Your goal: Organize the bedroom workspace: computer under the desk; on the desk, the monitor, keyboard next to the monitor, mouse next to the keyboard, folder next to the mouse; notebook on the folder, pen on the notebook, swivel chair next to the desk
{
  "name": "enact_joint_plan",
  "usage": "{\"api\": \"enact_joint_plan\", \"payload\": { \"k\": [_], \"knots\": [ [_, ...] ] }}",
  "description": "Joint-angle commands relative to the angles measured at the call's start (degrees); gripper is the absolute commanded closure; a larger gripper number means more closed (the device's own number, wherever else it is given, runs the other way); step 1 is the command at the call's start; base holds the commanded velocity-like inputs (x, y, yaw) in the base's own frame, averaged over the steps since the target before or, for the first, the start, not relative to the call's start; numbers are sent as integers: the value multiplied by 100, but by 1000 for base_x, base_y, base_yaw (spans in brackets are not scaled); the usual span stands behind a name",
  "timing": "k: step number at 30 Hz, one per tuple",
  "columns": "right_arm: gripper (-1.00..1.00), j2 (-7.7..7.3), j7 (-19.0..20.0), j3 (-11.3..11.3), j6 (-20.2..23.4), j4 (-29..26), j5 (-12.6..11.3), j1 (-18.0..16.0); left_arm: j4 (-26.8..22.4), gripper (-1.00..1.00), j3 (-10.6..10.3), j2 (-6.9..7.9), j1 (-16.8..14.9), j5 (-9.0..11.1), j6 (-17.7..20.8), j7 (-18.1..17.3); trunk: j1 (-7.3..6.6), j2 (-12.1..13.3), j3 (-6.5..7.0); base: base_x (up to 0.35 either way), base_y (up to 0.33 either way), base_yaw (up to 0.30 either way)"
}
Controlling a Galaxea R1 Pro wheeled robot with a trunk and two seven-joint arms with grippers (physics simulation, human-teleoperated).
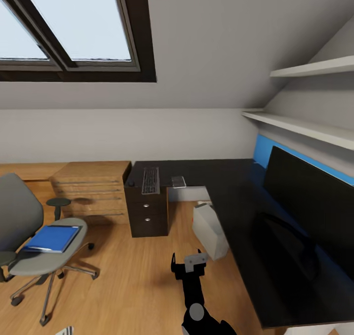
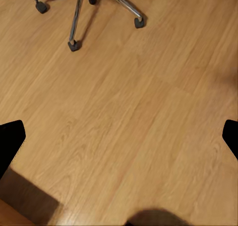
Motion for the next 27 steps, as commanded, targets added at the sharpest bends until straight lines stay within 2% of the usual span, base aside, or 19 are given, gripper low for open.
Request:
{"api": "enact_joint_plan", "payload": {
  "k": [1,12,19,27],
  "knots": [
    [-100,0,-27,32,-37,7,-58,-11,-14,-100,-3,1,2,36,24,25,6,-11,-11,261,248,0],
    [-100,0,-9,40,-34,62,-26,-11,-16,-100,-30,-5,2,31,24,25,6,-11,-11,239,257,0],
    [-100,0,-10,35,-43,69,-17,-11,-31,-100,-51,-17,2,26,26,26,6,-11,-11,95,48,0],
    [-100,0,-20,39,-163,69,-32,-11,-35,-100,-39,-14,2,28,27,17,6,-11,-11,277,165,0]
  ]
}}
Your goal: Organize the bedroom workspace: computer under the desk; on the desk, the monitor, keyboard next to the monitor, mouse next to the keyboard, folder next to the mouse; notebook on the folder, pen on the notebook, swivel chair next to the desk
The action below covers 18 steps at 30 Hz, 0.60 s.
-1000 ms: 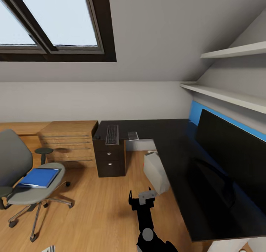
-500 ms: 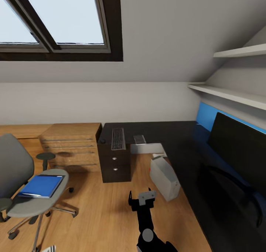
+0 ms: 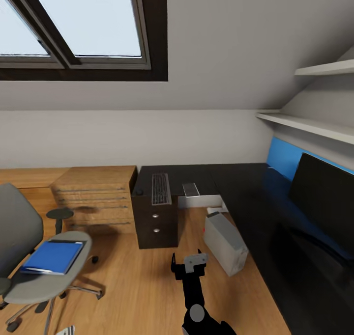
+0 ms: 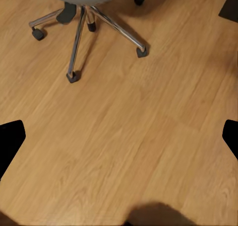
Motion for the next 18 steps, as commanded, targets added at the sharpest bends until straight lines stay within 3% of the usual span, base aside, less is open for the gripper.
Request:
{"api": "enact_joint_plan", "payload": {
  "k": [1,10,14,17,18],
  "knots": [
    [-100,0,-25,31,-40,7,-60,-11,-16,-100,-3,3,2,36,24,25,7,-11,-11,299,178,0],
    [-100,0,-21,18,-254,23,-54,-11,-28,-100,-7,-3,2,36,22,27,7,-11,-11,301,176,0],
    [-100,0,-3,0,-356,313,-90,-11,-36,-100,-10,-4,2,36,20,32,7,-11,-11,301,175,0],
    [-100,0,175,-49,-376,396,-191,-11,-37,-100,-16,-9,2,36,19,32,7,-11,-11,293,175,0],
    [-100,0,596,-155,-382,430,-494,-11,-38,-100,-26,-12,2,36,21,31,7,-11,-11,274,173,0]
  ]
}}
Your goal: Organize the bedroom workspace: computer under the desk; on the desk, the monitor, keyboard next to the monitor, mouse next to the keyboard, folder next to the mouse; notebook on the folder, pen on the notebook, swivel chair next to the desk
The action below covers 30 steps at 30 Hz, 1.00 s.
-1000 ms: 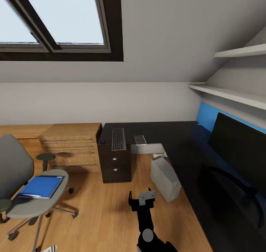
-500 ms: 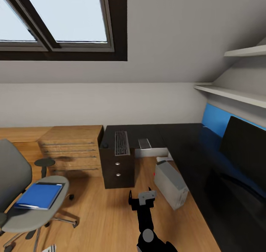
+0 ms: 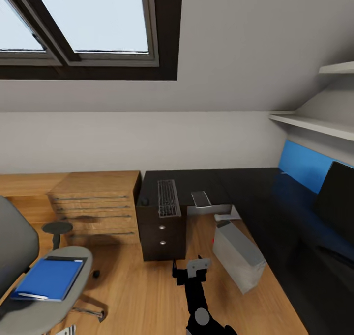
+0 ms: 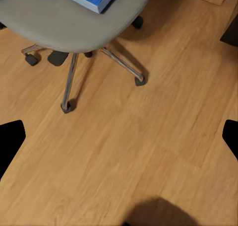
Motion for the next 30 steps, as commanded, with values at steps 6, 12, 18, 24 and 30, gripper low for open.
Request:
{"api": "enact_joint_plan", "payload": {
  "k": [6,12,18,24,30],
  "knots": [
    [-100,0,2988,-847,493,85,-2344,-11,-16,-100,-228,8,2,36,26,12,6,-11,-11,282,171,0],
    [-100,0,3840,-1370,1070,81,-3446,-11,-36,-100,-602,14,2,36,26,8,6,-11,-11,234,137,0],
    [-100,0,3638,-1419,492,82,-3591,-11,-513,-100,-762,15,2,55,57,22,28,-51,-29,49,28,0],
    [-100,0,3071,-1427,-15,46,-3637,-11,-728,-100,-790,17,2,72,78,26,160,-292,-137,9,5,0],
    [-100,0,2496,-1430,-371,42,-3743,-11,-797,-100,-796,14,2,69,79,36,292,-533,-244,0,0,0]
  ]
}}
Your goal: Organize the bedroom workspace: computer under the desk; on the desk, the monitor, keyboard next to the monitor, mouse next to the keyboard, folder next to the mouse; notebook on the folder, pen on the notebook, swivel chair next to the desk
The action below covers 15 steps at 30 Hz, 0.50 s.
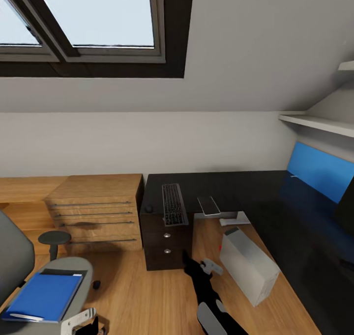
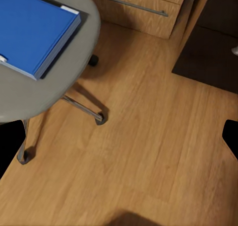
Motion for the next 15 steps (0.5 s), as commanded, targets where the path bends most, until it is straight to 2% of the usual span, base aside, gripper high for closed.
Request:
{"api": "enact_joint_plan", "payload": {
  "k": [1,6,12,13,15],
  "knots": [
    [-100,0,-64,26,-47,3,-56,-7,-15,-100,-15,7,0,35,18,46,25,-52,-28,0,0,0],
    [-100,0,-231,28,-97,-60,-113,-7,-22,-100,-16,5,0,15,18,61,135,-252,-118,0,0,0],
    [-100,0,-238,19,-98,-314,-122,-7,-22,-100,-16,3,1,12,18,69,267,-493,-226,0,0,0],
    [-100,0,-241,11,-97,-325,-151,-7,-22,-100,-16,2,0,12,18,69,289,-533,-244,0,0,0],
    [-100,0,-241,2,-96,-341,-364,-7,-22,-100,-16,1,0,12,18,70,333,-613,-280,0,0,0]
  ]
}}
